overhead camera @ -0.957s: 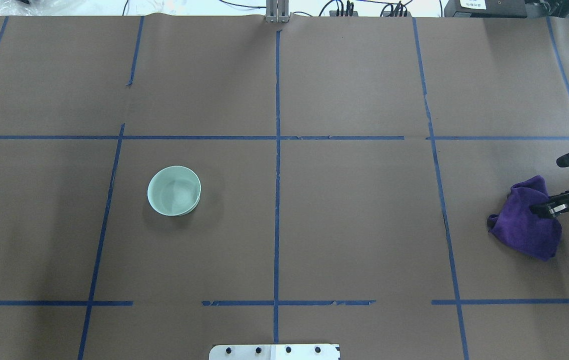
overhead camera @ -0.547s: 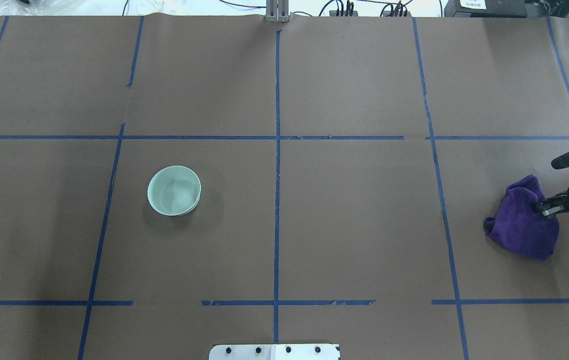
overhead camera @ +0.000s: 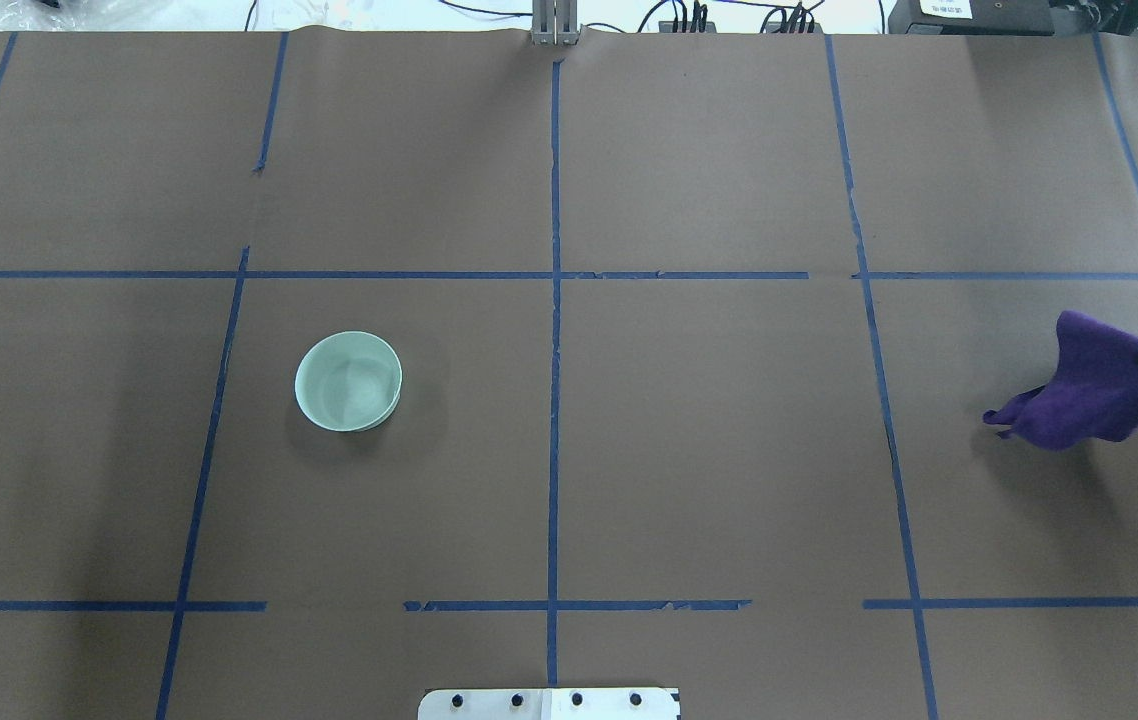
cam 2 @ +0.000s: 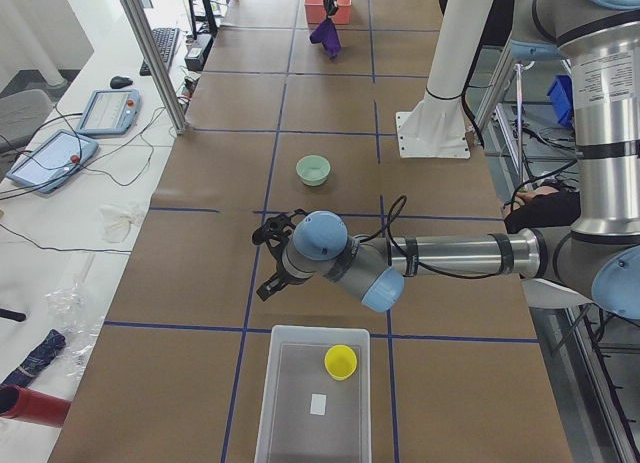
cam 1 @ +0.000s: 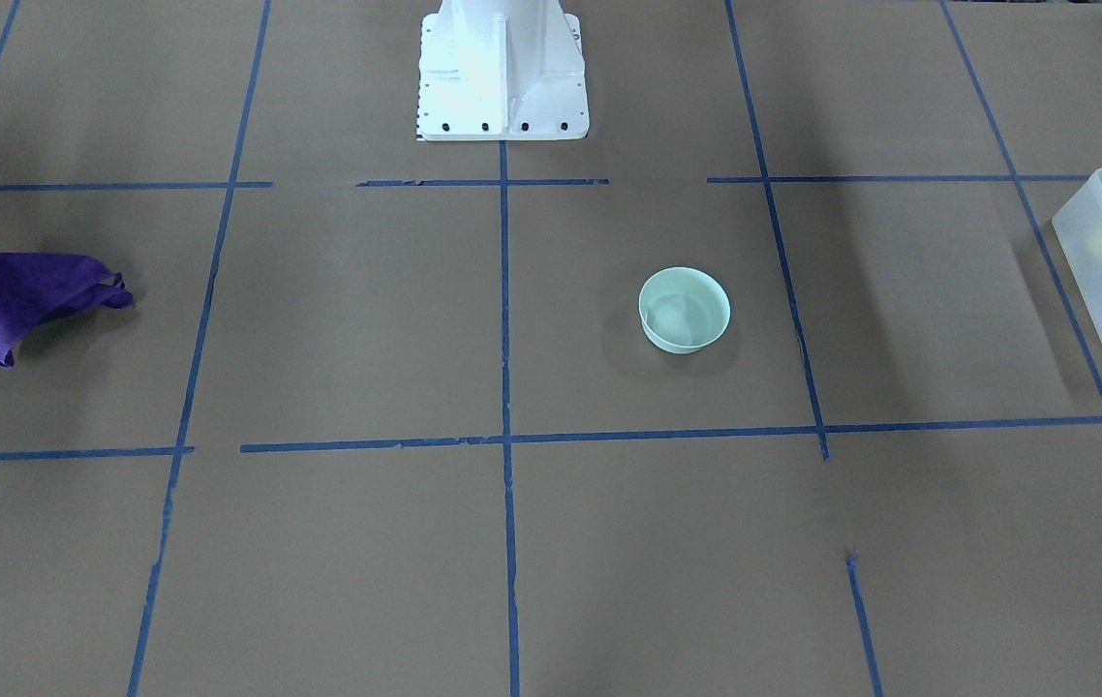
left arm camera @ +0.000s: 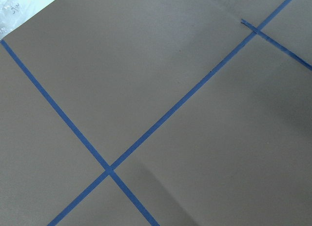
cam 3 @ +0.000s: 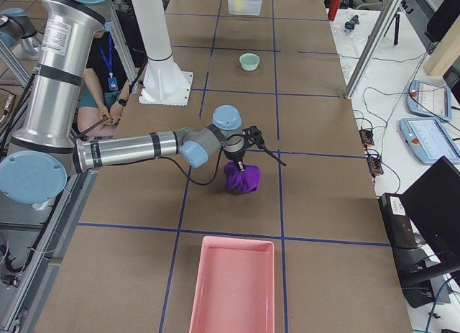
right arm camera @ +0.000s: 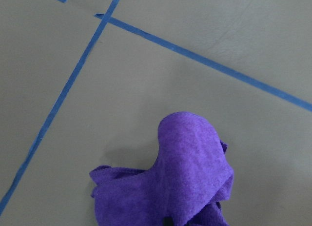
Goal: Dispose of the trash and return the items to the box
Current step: 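Lift the purple cloth with the right gripper and carry it to the pink bin, then drop the purple cloth into the pink bin by opening the right gripper, then reach the left gripper to the pale green bowl rim and grasp it, then lift the pale green bowl with the left gripper and carry it off the table, then lower the pale green bowl into the clear bin beside the yellow cup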
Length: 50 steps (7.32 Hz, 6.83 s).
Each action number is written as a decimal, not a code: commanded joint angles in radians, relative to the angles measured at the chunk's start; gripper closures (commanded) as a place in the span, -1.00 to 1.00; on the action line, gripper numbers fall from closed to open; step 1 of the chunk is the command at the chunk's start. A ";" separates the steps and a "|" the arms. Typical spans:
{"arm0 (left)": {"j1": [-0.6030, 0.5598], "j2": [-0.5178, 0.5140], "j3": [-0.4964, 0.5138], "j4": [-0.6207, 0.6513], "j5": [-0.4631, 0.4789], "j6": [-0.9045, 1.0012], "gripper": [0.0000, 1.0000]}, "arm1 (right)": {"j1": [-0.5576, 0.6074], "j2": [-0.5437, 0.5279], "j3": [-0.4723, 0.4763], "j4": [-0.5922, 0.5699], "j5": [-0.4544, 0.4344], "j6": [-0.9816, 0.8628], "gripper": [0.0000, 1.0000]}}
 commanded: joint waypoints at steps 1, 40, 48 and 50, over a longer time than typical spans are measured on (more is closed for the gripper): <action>0.008 -0.002 -0.048 0.021 0.000 -0.198 -1.00 | 0.277 0.036 0.044 -0.375 0.080 -0.466 1.00; 0.460 -0.229 -0.403 0.418 0.427 -0.957 1.00 | 0.529 0.140 -0.395 -0.198 0.114 -0.480 -1.00; -0.163 0.012 0.168 0.163 0.267 0.210 1.00 | 0.442 0.140 -0.238 -0.522 0.018 -0.478 -1.00; -0.163 0.012 0.330 -0.019 0.265 0.209 1.00 | 0.442 0.139 -0.240 -0.521 0.024 -0.478 -1.00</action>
